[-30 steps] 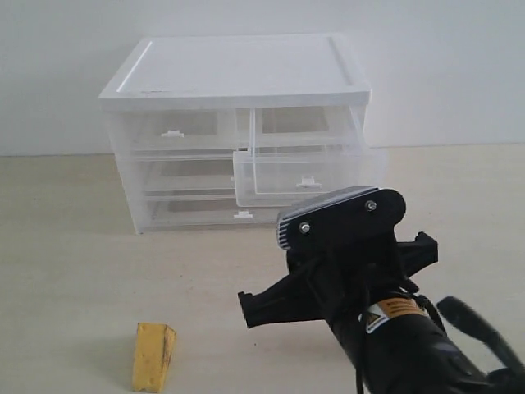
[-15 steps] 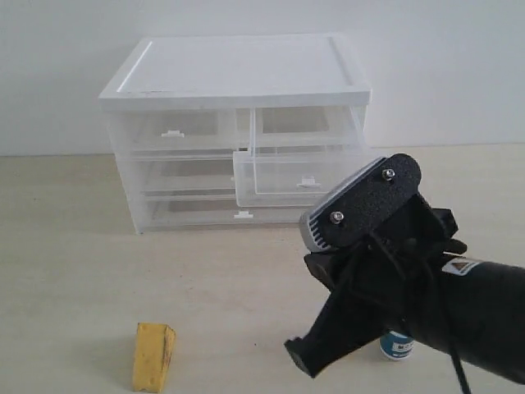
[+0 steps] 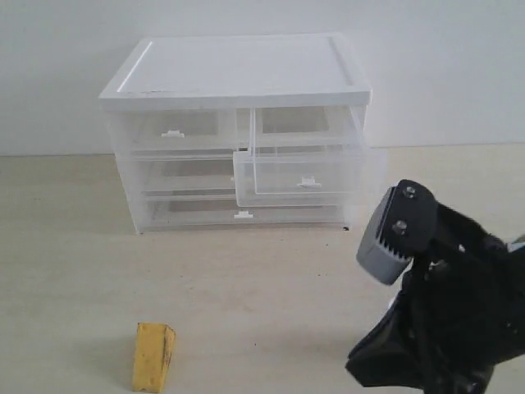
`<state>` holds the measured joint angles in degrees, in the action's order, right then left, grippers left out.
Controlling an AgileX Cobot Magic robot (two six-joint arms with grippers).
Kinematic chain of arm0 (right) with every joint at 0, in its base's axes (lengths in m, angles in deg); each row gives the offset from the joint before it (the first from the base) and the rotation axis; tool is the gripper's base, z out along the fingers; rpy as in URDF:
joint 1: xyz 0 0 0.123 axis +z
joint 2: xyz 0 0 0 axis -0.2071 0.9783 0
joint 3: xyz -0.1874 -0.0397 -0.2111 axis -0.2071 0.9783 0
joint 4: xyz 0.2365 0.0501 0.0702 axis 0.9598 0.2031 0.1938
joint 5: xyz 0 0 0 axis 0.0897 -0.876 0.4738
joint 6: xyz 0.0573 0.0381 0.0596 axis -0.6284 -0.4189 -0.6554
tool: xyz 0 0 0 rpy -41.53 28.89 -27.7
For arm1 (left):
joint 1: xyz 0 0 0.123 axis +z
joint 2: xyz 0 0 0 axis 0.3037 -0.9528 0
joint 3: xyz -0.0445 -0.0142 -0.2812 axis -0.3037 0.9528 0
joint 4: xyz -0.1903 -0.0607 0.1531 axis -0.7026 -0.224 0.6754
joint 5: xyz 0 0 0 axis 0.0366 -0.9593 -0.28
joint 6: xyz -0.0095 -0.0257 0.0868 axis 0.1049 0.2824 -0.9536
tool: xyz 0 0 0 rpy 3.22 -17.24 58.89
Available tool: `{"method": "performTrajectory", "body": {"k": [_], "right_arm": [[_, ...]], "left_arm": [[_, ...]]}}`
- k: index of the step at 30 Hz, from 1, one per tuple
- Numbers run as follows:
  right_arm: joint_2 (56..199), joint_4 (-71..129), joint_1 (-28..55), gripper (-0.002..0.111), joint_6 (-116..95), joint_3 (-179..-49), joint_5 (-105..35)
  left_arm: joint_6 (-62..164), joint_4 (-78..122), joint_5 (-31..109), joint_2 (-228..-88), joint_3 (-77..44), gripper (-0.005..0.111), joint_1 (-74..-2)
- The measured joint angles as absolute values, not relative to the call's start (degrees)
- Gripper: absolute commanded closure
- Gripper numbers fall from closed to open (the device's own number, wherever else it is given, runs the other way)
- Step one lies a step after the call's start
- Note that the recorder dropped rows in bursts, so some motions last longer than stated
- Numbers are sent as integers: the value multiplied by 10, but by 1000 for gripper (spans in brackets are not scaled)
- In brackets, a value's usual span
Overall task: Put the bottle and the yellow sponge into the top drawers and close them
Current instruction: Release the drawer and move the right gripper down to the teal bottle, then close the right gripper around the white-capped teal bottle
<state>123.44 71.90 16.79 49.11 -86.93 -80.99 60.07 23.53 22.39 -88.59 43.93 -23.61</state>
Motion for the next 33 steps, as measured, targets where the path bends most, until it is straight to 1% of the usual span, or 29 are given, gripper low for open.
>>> {"method": "performTrajectory", "body": {"k": [5, 9, 13, 16, 19, 20, 21, 23, 24, 26, 29, 33], "right_arm": [[1233, 513, 143, 108, 291, -939, -904], [1238, 401, 142, 108, 206, -965, -950], [1266, 336, 142, 108, 135, -983, -951], [1300, 308, 141, 106, 71, -996, -913], [1328, 305, 140, 90, 60, -1007, -882], [1334, 304, 140, 80, 61, -1008, -878], [1342, 304, 140, 67, 62, -1011, -875], [1357, 304, 140, 47, 63, -1011, -870], [1365, 304, 140, 41, 64, -1011, -866], [1382, 304, 140, 42, 65, -1011, -851], [1405, 304, 140, 48, 60, -1012, -820], [1435, 304, 140, 47, 53, -1012, -793]], "left_arm": [[601, 235, 224, -886, 439, 102, -236], [601, 235, 224, -886, 439, 102, -236], [601, 235, 224, -886, 439, 102, -236], [601, 235, 224, -886, 439, 102, -236], [601, 235, 224, -886, 439, 102, -236], [601, 235, 224, -886, 439, 102, -236], [601, 235, 224, -886, 439, 102, -236], [601, 235, 224, -886, 439, 102, -236], [601, 235, 224, -886, 439, 102, -236], [601, 235, 224, -886, 439, 102, -236], [601, 235, 224, -886, 439, 102, -236], [601, 235, 224, -886, 439, 102, -236]]}}
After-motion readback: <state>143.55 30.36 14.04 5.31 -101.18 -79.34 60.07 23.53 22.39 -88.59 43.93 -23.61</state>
